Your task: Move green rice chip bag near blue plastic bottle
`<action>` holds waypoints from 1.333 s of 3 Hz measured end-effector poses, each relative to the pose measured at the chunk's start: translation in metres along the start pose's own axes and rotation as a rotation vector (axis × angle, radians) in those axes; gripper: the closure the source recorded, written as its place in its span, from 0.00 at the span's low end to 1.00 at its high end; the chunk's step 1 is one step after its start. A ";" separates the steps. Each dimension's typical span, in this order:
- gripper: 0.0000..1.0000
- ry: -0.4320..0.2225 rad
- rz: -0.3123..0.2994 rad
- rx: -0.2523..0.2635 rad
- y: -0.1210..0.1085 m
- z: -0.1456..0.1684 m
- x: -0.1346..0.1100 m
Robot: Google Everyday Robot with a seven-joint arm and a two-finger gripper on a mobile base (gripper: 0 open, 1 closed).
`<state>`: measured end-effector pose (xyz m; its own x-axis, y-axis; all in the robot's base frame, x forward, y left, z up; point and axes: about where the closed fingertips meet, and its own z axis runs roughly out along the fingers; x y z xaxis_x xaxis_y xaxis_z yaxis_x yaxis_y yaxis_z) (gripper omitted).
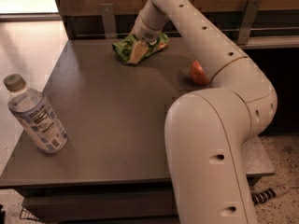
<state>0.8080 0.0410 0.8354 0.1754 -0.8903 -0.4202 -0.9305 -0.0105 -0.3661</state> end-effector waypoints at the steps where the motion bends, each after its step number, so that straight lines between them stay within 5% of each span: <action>1: 0.99 0.000 0.000 -0.005 0.001 0.004 0.000; 4: 1.00 0.000 -0.001 -0.006 0.001 0.003 -0.001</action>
Offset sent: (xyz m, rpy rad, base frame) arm 0.0001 0.0011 -0.0016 -0.0005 0.0023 0.0014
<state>0.8080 0.0435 0.8333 0.1760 -0.8902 -0.4201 -0.9324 -0.0139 -0.3612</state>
